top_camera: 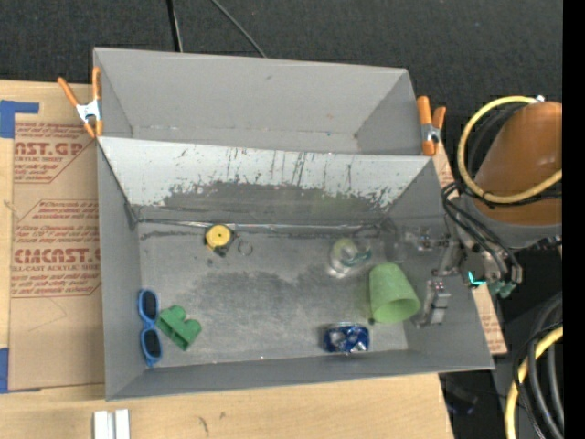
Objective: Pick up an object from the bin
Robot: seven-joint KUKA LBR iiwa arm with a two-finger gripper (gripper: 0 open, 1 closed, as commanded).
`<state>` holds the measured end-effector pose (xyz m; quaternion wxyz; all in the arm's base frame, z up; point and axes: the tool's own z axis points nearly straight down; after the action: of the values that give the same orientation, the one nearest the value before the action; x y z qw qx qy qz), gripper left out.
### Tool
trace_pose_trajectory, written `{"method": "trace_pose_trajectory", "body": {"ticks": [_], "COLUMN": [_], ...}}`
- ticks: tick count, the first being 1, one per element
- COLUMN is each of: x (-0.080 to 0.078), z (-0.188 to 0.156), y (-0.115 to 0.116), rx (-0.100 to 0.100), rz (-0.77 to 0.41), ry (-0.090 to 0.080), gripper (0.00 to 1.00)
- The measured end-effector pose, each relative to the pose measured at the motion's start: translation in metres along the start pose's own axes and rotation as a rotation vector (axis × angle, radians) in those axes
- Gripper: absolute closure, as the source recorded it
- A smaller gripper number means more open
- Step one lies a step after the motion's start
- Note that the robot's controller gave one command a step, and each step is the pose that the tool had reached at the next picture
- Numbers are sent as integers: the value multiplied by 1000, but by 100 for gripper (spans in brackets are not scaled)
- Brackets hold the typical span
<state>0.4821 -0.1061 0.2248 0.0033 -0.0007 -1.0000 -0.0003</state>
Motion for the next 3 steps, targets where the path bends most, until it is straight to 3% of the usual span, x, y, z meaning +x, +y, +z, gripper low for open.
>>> {"method": "trace_pose_trajectory", "body": {"ticks": [1, 2, 3], "x": [-47, -49, -42], "z": [149, 146, 30], "y": [-16, -15, -13], "rx": [0, 1, 7], "rz": [-654, -654, -676], "ry": [-4, -9, -15], "gripper": [0, 100, 100]}}
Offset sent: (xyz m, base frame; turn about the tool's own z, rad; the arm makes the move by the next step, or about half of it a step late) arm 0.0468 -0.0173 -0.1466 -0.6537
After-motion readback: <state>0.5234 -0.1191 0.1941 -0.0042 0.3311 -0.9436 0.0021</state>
